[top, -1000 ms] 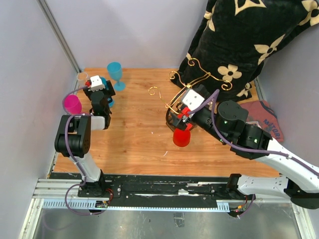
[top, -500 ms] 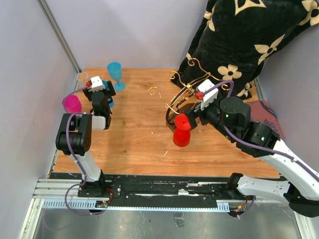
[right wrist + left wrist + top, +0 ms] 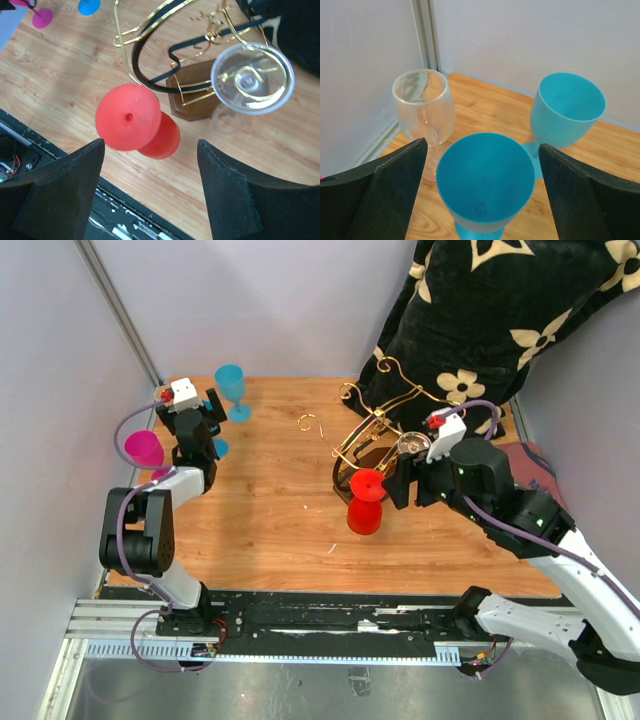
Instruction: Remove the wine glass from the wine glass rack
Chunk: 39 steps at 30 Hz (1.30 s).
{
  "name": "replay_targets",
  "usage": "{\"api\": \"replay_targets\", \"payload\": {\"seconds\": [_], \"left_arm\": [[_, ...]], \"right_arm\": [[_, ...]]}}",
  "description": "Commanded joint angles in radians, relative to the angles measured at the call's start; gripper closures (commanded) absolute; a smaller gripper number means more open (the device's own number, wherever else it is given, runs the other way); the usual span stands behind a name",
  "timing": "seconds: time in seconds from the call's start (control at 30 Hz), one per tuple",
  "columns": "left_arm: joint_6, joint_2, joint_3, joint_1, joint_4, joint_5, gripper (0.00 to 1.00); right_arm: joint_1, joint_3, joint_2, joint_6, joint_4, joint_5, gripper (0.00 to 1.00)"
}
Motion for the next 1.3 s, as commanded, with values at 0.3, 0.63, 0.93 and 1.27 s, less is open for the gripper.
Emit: {"api": "replay_targets", "payload": {"seconds": [0.3,0.63,0.93,1.27], "left_arm": [[-0.232,-0.258,0.134,-0.001,-0.652,-0.066,0.0],[-0.308,-0.384,0.27,-0.007,-0.984,0.111,0.0],[-0.281,-0.502,0.274,-0.012,-1.046,0.203,0.0],[-0.293,-0.513,0.244,-0.012,-1.051,0.241,0.0]], "right_arm": [[-0.192,-0.206,-0.135,0.275,0.07,-0.33,0.38],[-0.237,-0.304,-0.11,0.374,0.223,-0.431,0.48],[-0.28,-0.372,-0.085,0.413,0.337,-0.45,0.65],[-0.335,-0.38,-0.1,0.442,0.384,-0.502,0.99]]}}
